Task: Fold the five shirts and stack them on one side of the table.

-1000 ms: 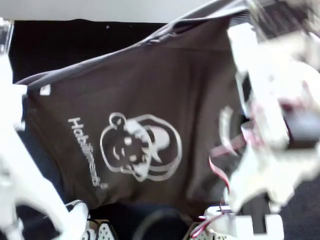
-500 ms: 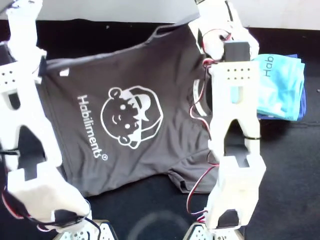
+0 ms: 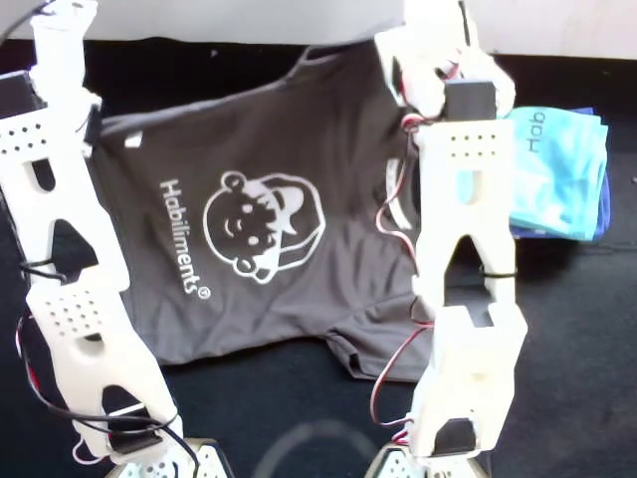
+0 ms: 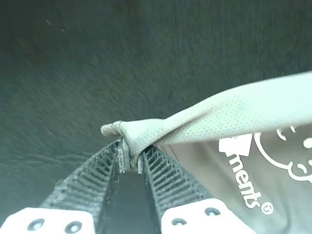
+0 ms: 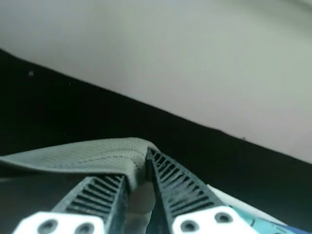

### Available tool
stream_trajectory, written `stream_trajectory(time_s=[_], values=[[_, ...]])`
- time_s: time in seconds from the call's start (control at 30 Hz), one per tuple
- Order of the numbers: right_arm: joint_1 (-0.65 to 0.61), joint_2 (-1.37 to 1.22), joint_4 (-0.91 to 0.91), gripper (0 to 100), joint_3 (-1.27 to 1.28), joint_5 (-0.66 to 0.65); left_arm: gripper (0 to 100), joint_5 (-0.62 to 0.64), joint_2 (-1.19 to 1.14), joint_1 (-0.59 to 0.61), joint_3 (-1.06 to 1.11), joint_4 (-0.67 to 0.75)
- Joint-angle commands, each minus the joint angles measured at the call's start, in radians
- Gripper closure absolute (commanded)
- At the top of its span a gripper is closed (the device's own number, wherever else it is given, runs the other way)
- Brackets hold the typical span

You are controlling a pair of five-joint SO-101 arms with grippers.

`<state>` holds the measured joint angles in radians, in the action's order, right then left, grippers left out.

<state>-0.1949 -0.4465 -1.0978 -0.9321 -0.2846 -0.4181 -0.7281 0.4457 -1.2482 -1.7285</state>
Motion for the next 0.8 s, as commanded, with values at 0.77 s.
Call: stream_trajectory(time_s=[0.77], values=[[-0.027, 0.151, -0.501, 99.3, 0.183, 0.009, 99, -0.003, 0.608, -0.038, 0.88, -0.034]])
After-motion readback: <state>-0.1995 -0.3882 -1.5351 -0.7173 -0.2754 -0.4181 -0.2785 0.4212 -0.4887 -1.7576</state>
